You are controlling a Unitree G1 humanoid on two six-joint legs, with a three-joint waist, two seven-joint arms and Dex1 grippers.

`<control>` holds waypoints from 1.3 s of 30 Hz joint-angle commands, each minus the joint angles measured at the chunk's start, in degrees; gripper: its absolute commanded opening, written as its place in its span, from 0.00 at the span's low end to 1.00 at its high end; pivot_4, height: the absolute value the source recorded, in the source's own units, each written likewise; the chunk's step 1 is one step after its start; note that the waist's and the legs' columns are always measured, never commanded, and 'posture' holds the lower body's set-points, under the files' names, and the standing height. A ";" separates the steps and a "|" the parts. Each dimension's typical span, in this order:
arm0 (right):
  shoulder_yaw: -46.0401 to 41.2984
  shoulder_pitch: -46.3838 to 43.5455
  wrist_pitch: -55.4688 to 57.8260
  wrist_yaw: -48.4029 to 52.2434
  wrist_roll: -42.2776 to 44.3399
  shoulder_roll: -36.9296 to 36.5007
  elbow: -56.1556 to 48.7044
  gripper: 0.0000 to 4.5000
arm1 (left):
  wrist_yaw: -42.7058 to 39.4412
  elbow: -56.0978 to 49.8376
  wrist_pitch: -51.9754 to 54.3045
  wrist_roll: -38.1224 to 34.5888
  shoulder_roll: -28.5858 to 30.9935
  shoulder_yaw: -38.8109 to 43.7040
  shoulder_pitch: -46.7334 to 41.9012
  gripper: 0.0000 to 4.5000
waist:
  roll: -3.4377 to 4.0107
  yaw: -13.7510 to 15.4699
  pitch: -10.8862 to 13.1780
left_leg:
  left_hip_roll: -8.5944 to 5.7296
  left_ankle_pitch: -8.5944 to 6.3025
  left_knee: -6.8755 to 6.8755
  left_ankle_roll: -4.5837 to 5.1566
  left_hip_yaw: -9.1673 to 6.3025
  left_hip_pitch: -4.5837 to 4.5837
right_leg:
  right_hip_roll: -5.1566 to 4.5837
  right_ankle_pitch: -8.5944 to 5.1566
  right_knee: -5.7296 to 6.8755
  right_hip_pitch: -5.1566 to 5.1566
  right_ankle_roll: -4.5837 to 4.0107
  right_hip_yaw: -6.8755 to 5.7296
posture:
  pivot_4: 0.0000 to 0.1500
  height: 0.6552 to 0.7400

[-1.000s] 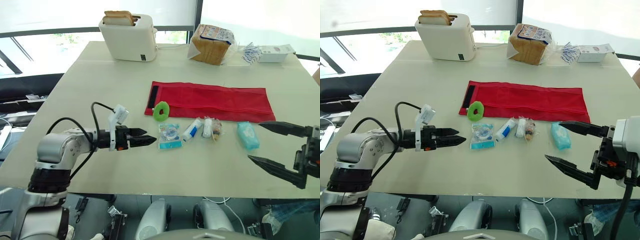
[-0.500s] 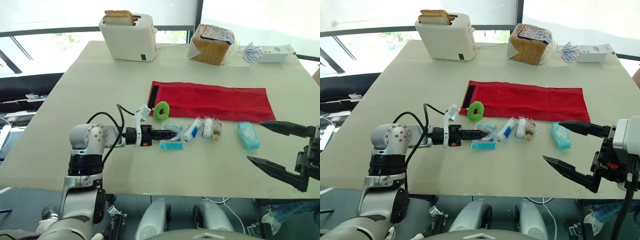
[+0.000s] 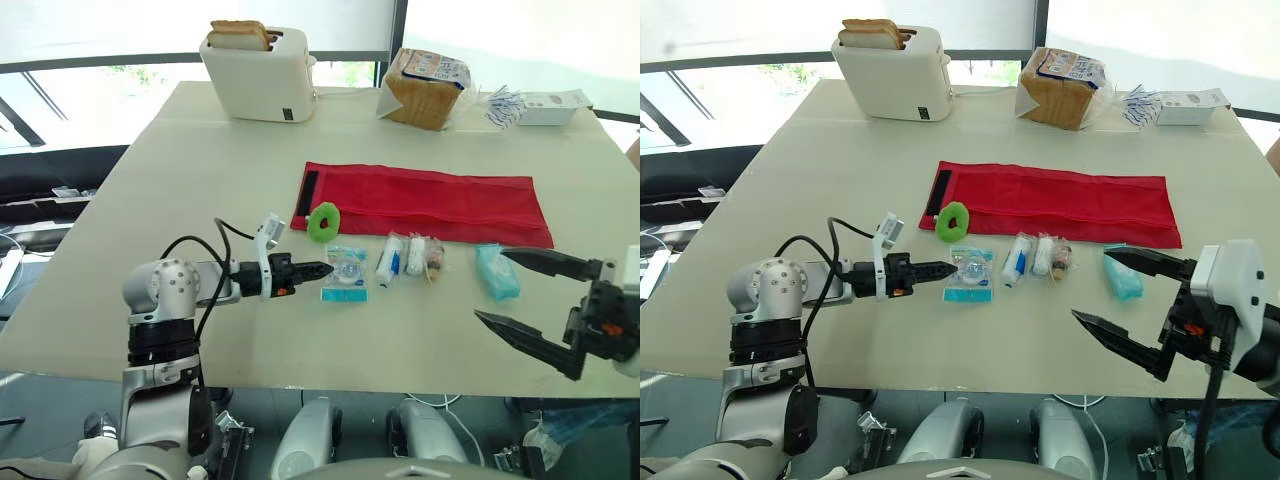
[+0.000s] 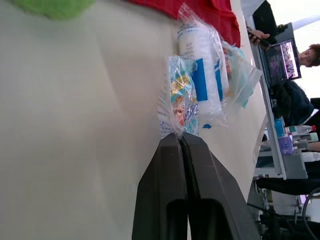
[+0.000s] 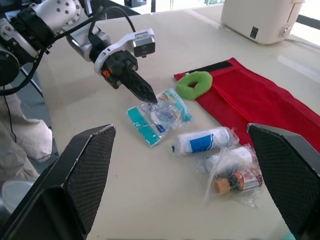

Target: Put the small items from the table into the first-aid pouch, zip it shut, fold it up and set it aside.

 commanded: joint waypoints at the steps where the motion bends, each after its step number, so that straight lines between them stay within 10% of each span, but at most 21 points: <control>1: 8.08 -6.80 3.00 -8.38 4.47 -0.23 0.65 1.00 | -1.90 -2.94 3.17 -5.48 2.32 4.22 -2.05 0.01 | 0.01 -0.07 0.00 | 0.00 0.00 -0.01 -0.01 0.00 0.00 | 0.00 0.00 0.00 -0.01 0.00 0.00 | 1.00 1.00; 9: 34.09 -30.54 18.08 -28.99 9.90 10.56 14.10 1.00 | 1.59 -6.00 3.98 -13.97 1.11 1.86 -5.04 0.01 | -0.06 -0.17 0.01 | -0.02 0.03 0.00 -0.04 -0.01 -0.01 | -0.03 0.00 0.00 -0.03 -0.01 -0.01 | 1.00 1.00; 20: 36.73 -37.32 20.14 -40.12 24.83 21.64 19.76 1.00 | 9.61 -7.25 3.98 -23.33 -0.45 2.85 -4.81 0.01 | -0.03 -0.22 0.02 | -0.04 0.03 -0.03 -0.04 -0.01 -0.05 | -0.02 0.00 0.01 -0.10 -0.01 -0.01 | 1.00 1.00; 31: 36.72 -37.11 21.29 -42.30 25.66 19.93 20.54 0.01 | 13.47 -8.23 2.23 -27.83 -1.14 3.25 -3.84 0.00 | -0.02 -0.32 0.02 | -0.04 0.03 -0.04 -0.03 0.00 -0.05 | -0.01 0.00 0.02 -0.10 -0.01 -0.01 | 1.00 1.00; 35: 35.71 -36.05 21.16 -42.84 27.63 18.96 20.88 0.01 | 12.69 -10.94 -2.52 -24.89 0.19 1.96 -2.67 0.00 | -0.02 -0.25 0.02 | -0.04 0.03 -0.04 -0.03 0.00 -0.05 | -0.01 0.00 0.01 -0.10 -0.01 -0.01 | 1.00 1.00; 39: 34.40 -34.72 20.72 -44.38 31.53 16.99 21.17 0.01 | 7.04 -13.20 -8.44 -20.73 3.98 -1.74 -1.62 0.27 | -0.02 -0.27 0.02 | -0.04 0.03 -0.06 -0.03 0.01 -0.05 | 0.00 0.00 0.00 -0.10 -0.01 -0.01 | 1.00 1.00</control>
